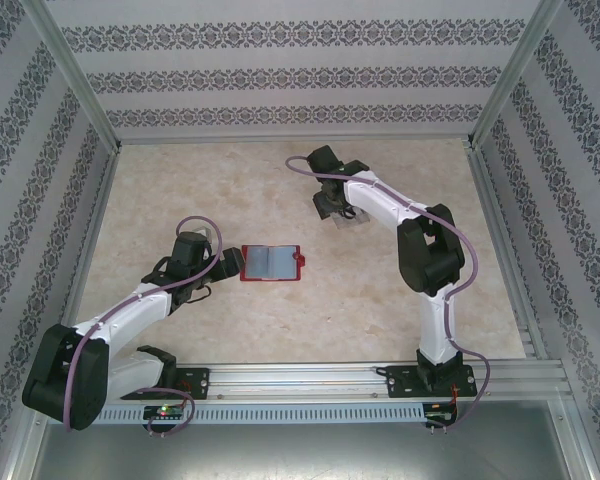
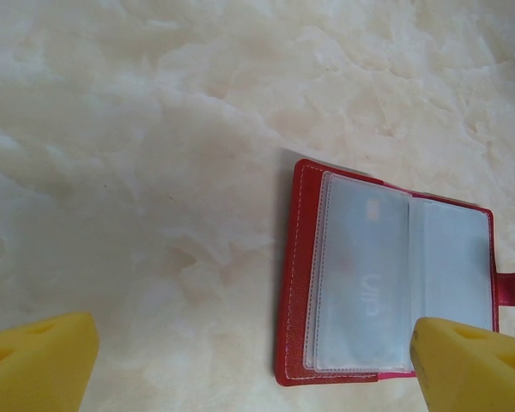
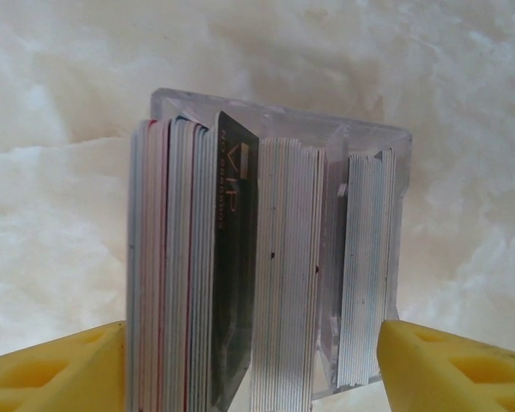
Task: Put the credit cards into the card holder
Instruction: Pick up the credit card from the storage box.
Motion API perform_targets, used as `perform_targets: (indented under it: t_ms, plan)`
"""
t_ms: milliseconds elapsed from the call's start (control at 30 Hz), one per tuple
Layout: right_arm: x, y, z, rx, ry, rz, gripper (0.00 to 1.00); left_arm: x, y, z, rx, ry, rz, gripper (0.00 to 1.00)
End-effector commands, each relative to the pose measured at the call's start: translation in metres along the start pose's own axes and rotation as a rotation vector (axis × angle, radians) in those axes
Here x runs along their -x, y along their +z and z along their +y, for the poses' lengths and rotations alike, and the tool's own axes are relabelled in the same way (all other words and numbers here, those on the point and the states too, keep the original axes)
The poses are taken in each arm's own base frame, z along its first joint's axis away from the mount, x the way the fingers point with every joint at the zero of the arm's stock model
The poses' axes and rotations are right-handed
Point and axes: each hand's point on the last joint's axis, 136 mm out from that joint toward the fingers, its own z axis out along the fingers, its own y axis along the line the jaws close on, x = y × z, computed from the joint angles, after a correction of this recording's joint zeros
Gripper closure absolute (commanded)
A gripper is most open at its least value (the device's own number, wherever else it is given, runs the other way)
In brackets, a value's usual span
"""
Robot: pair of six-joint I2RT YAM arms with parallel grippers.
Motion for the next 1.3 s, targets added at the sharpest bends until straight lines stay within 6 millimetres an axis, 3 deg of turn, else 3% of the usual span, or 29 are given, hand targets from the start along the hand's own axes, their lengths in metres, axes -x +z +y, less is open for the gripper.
perform_targets:
  t_ms: [0, 333, 667, 900, 1267]
  plan:
    - [-0.005, -0.002, -0.022, -0.110, -0.014, 0.020, 0.27, 0.008, -0.005, -0.002, -0.005, -0.014, -0.022, 0.06]
    - [0.008, -0.023, -0.038, -0.172, -0.007, -0.049, 0.29, 0.006, -0.002, -0.002, -0.001, -0.016, 0.001, 0.06]
    - [0.004, -0.017, -0.045, -0.228, -0.040, -0.018, 0.33, 0.005, 0.000, -0.003, -0.012, -0.018, 0.007, 0.05]
    - [0.009, -0.023, -0.042, -0.234, -0.076, -0.032, 0.50, 0.004, 0.002, -0.003, -0.009, -0.021, 0.015, 0.05]
    - [0.011, -0.022, -0.036, -0.246, -0.133, -0.035, 0.67, 0.000, 0.007, -0.003, -0.005, -0.023, 0.047, 0.05]
